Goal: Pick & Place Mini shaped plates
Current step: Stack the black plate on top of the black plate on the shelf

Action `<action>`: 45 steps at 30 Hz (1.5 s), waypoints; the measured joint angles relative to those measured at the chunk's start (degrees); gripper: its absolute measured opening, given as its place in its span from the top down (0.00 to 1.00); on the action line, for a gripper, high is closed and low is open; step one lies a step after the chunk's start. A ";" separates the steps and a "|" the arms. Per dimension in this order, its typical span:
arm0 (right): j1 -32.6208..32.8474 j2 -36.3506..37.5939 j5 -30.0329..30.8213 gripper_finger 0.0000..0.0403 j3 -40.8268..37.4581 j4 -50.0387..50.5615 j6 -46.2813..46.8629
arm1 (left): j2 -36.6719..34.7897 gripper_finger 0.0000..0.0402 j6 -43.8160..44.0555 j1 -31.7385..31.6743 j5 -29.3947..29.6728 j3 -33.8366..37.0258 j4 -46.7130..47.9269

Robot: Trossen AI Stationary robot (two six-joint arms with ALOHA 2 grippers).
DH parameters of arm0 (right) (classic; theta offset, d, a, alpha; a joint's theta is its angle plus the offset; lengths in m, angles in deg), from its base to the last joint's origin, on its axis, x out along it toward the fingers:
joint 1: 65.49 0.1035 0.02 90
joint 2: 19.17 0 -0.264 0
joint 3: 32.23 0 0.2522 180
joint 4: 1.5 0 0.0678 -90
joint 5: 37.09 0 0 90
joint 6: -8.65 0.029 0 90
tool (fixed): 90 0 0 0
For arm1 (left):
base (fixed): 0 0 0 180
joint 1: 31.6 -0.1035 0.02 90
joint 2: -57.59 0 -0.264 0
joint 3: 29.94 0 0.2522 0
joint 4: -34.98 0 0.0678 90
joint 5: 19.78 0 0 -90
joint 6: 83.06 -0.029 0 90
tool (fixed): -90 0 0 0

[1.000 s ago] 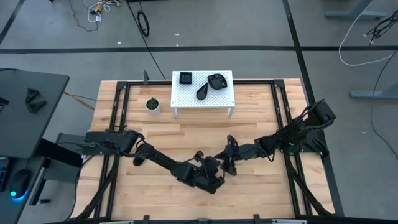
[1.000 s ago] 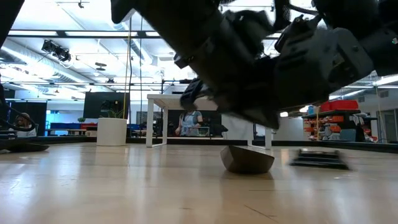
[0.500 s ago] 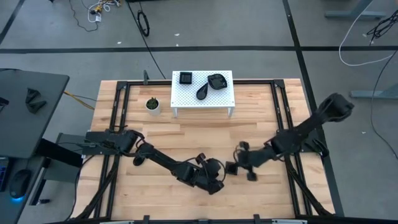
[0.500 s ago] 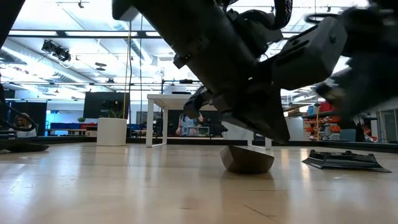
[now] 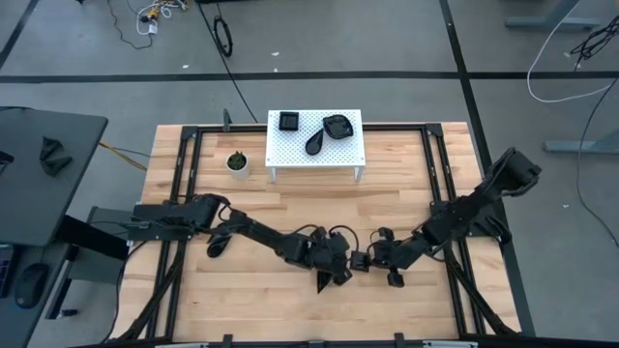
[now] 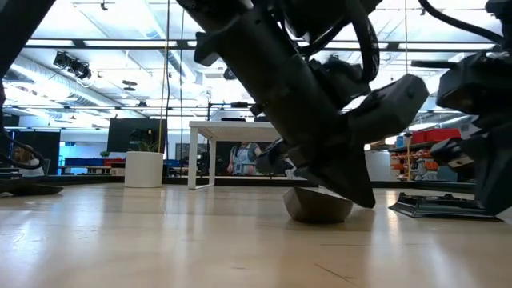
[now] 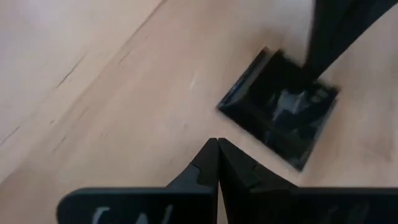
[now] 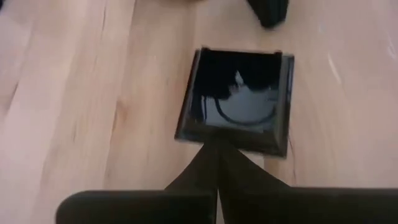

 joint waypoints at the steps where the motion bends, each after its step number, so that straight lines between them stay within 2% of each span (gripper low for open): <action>1: -0.28 -0.73 0.12 0.99 0.00 -1.32 -0.34 | 0.00 0.98 -0.45 -0.17 -0.61 -0.02 -0.91; 6: -2.21 -2.90 0.37 0.99 -0.07 -6.40 -2.20 | 0.26 0.99 -1.70 -0.51 -2.32 -0.04 -1.43; 19: -3.03 -3.08 2.34 0.99 -0.13 -9.83 -2.80 | 0.37 0.99 -3.08 -0.15 0.48 -0.02 -1.04; 32: -3.33 3.42 3.08 1.00 -0.09 -9.81 -1.75 | 0.42 0.99 -3.19 0.05 -1.18 -0.02 -2.45; 40: -3.51 4.17 7.20 1.00 0.00 -10.39 -1.99 | 0.48 0.99 -7.24 0.08 -1.08 0.02 -8.83; 45: -3.66 4.08 10.11 1.00 0.00 -10.36 -2.03 | 0.48 0.98 -7.59 0.10 -0.93 -0.02 -9.62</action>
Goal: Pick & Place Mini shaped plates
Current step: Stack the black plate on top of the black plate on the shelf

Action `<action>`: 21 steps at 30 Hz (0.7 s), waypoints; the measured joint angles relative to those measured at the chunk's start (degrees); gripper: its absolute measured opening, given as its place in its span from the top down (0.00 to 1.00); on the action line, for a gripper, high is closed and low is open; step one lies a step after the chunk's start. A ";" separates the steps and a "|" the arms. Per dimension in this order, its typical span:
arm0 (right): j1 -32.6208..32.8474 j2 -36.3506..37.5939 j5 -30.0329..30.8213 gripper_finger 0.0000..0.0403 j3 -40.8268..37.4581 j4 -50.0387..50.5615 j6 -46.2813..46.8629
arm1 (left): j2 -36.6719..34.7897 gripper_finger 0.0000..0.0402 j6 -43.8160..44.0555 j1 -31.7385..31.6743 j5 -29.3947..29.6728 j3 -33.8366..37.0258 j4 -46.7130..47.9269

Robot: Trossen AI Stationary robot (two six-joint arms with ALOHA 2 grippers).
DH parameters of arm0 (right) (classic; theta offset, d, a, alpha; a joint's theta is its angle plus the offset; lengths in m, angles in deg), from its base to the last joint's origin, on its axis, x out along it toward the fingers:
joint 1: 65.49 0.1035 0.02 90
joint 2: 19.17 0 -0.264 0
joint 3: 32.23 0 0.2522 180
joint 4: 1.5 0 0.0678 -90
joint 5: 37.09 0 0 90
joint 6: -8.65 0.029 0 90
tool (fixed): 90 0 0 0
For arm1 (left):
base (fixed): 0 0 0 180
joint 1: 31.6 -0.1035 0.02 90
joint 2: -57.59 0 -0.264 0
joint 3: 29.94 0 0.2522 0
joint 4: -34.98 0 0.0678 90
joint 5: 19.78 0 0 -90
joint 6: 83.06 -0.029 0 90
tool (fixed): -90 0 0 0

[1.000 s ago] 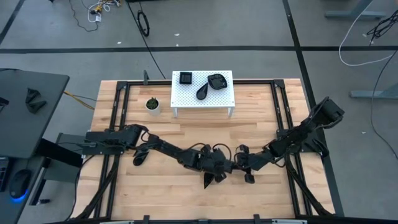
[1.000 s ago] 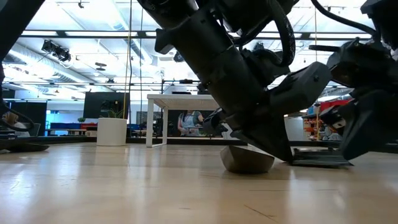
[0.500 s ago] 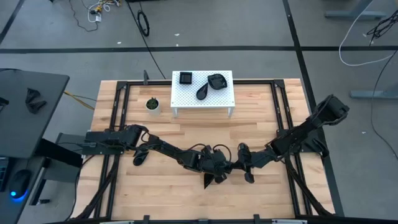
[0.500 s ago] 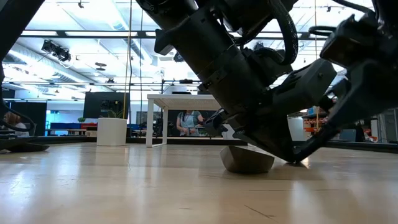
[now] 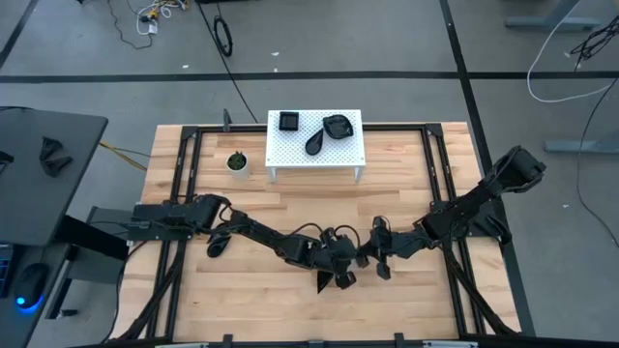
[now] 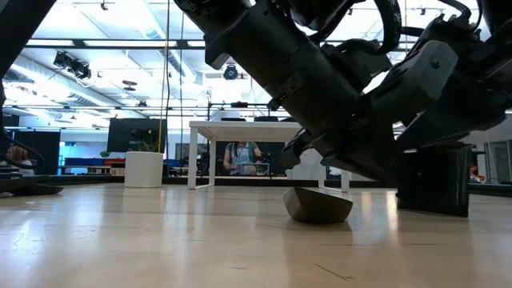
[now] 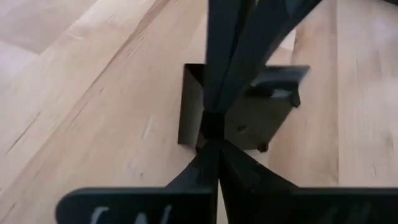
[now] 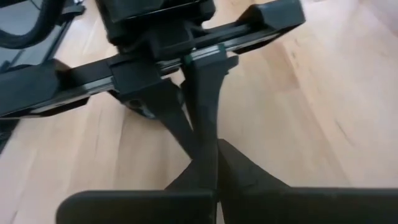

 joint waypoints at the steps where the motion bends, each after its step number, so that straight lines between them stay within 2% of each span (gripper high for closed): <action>1: 0.00 0.00 0.25 1.00 0.00 0.08 -0.05 | 0.00 0.98 0.00 0.00 0.04 0.00 0.10; 14: -0.02 -0.49 2.89 1.00 0.00 -0.62 -0.33 | -0.13 0.97 0.02 0.23 0.70 -0.02 3.00; 21: -0.09 -6.16 2.84 1.00 -0.04 -7.82 -1.02 | -3.11 0.99 3.70 3.62 10.02 -0.02 17.01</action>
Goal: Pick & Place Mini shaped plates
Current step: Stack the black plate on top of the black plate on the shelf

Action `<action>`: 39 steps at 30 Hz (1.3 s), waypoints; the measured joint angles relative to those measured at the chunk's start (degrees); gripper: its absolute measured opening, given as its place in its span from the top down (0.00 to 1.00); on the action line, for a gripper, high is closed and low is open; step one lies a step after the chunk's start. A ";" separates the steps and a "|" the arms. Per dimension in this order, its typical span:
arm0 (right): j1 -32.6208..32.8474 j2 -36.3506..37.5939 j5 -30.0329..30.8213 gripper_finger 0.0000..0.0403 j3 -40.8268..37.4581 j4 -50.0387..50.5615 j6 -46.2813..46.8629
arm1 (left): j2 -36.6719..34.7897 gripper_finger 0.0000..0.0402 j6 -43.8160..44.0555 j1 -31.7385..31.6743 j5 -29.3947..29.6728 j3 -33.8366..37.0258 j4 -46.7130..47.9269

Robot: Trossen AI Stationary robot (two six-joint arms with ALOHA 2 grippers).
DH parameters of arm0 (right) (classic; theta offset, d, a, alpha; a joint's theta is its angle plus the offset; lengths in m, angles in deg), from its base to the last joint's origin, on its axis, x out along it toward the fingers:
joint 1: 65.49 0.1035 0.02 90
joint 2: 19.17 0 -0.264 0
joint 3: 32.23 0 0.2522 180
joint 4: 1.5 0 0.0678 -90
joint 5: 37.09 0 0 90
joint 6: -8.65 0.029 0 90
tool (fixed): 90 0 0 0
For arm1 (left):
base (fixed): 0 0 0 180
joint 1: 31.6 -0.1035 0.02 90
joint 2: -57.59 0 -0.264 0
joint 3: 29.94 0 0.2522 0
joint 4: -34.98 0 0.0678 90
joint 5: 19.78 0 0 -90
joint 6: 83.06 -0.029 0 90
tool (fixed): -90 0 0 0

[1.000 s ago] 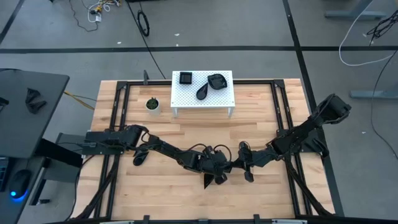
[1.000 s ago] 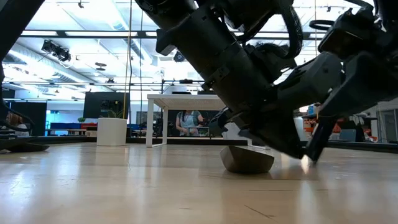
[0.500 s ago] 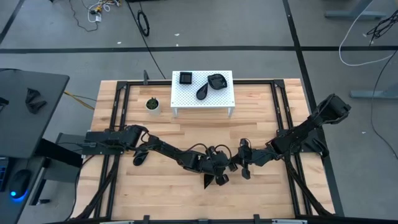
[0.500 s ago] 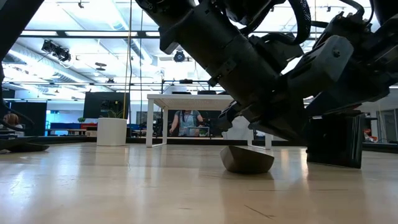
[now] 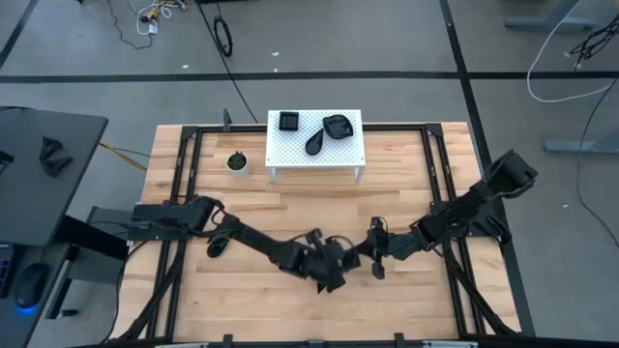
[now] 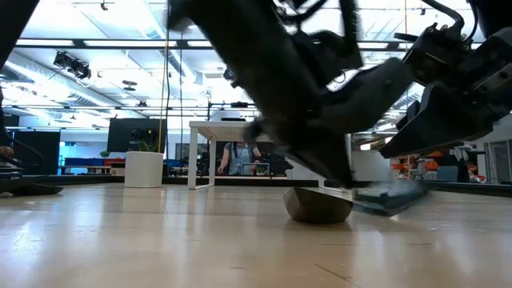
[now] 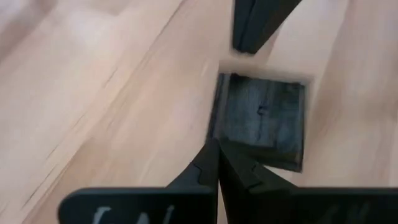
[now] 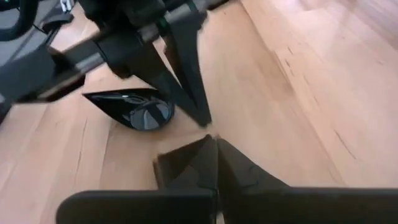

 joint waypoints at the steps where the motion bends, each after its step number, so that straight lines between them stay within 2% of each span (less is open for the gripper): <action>1: 0.00 -0.95 -0.01 1.00 -0.04 -1.86 -0.08 | -0.28 0.99 1.32 0.50 1.41 0.00 1.77; 5: 0.00 -4.36 -0.52 1.00 -0.04 -9.03 -1.56 | -0.58 0.98 5.26 2.45 5.62 -0.02 5.75; 8: 0.00 -4.83 -1.07 1.00 -0.04 -9.19 -3.03 | -0.58 0.97 7.11 3.17 6.11 -0.02 7.00; 14: -0.35 -2.75 -7.33 1.00 -0.02 3.66 4.51 | -0.21 0.99 7.24 2.95 2.31 -0.04 4.43; 19: -0.31 -3.25 -8.13 1.00 0.04 9.17 9.06 | 1.36 0.99 6.88 1.26 -2.67 -0.03 2.76; 31: -0.66 -7.28 -9.88 1.00 -0.02 -2.76 4.33 | 1.41 0.99 3.45 0.00 -4.91 -0.07 1.48; 39: -2.02 -7.30 -9.93 1.00 -0.02 -2.94 4.20 | 1.45 0.99 2.10 -0.06 -4.86 -0.07 1.43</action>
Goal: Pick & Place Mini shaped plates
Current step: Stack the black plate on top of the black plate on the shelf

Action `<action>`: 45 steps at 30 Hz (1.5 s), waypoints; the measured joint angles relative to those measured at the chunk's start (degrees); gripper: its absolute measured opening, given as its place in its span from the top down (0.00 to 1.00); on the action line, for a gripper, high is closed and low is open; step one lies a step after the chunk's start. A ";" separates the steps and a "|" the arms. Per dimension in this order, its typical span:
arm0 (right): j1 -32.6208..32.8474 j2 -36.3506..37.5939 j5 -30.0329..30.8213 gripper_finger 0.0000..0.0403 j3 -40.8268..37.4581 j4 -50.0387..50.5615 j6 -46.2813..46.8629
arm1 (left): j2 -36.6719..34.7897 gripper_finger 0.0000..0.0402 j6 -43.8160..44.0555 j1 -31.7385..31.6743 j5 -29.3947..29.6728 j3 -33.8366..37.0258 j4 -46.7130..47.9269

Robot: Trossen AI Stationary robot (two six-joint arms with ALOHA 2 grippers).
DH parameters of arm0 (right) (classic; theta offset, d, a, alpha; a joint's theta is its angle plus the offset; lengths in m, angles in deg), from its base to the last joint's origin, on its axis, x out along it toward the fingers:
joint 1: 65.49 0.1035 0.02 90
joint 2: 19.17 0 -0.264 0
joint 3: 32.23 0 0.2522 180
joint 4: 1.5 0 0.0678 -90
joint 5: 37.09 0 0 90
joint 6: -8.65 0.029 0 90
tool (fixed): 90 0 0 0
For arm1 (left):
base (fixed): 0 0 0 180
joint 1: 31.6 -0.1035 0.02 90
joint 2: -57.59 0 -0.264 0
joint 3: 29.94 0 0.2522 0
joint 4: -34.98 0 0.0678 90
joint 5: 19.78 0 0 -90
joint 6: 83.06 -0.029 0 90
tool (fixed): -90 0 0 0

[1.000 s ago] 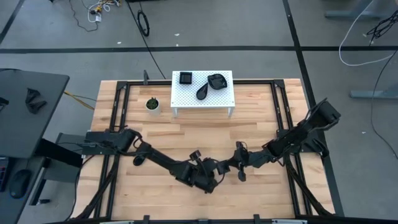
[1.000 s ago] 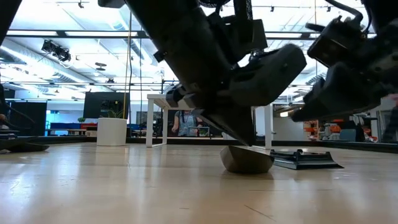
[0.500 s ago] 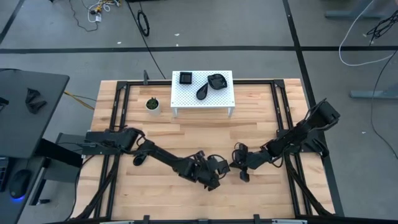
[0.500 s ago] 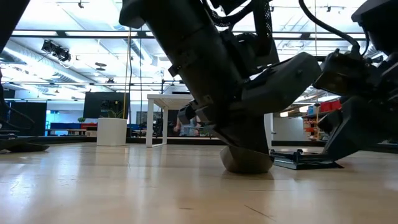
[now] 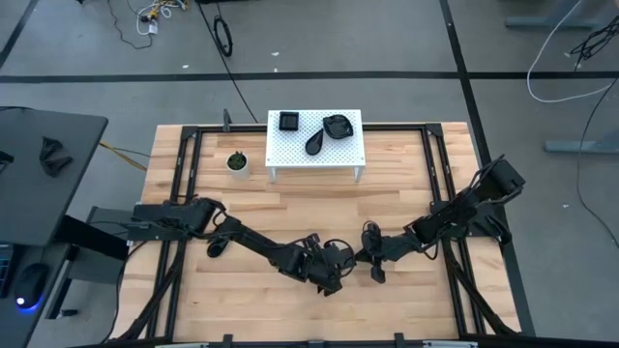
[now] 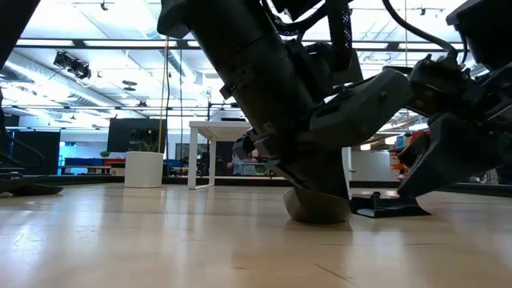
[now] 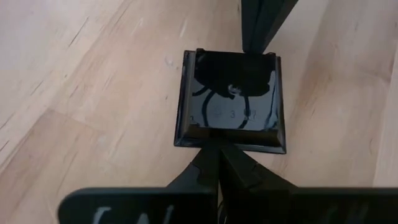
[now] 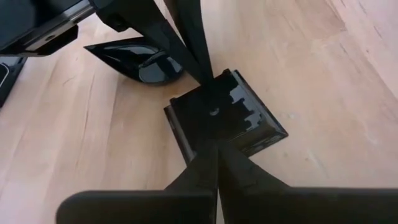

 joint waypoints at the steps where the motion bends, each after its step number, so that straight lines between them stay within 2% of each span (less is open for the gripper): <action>1: -0.08 0.00 0.00 1.00 0.00 0.01 -0.33 | 0.03 0.99 -0.14 0.00 0.04 0.00 -0.02; 7: -0.12 2.98 -0.59 1.00 0.02 0.65 -1.62 | 0.08 0.99 0.05 0.00 0.16 0.00 0.01; 14: -0.12 5.77 -0.80 1.00 0.04 11.06 3.80 | 0.09 0.99 0.19 0.00 0.17 0.02 0.09; 24: -0.12 -0.86 -1.30 1.00 0.04 1.33 2.28 | 0.11 0.99 -0.13 -0.15 0.15 0.04 -0.07; 30: 0.03 -2.64 -2.75 1.00 2.22 1.11 0.26 | 0.11 0.99 -0.27 -0.17 0.24 0.09 0.06; 39: 0.06 -0.95 -4.09 1.00 4.76 -0.13 -1.65 | 0.22 0.99 -1.79 -0.28 1.13 0.15 -0.38; 45: -0.21 3.21 0.18 1.00 4.94 0.76 -3.23 | 0.41 0.99 -4.79 -0.28 0.53 0.17 -3.09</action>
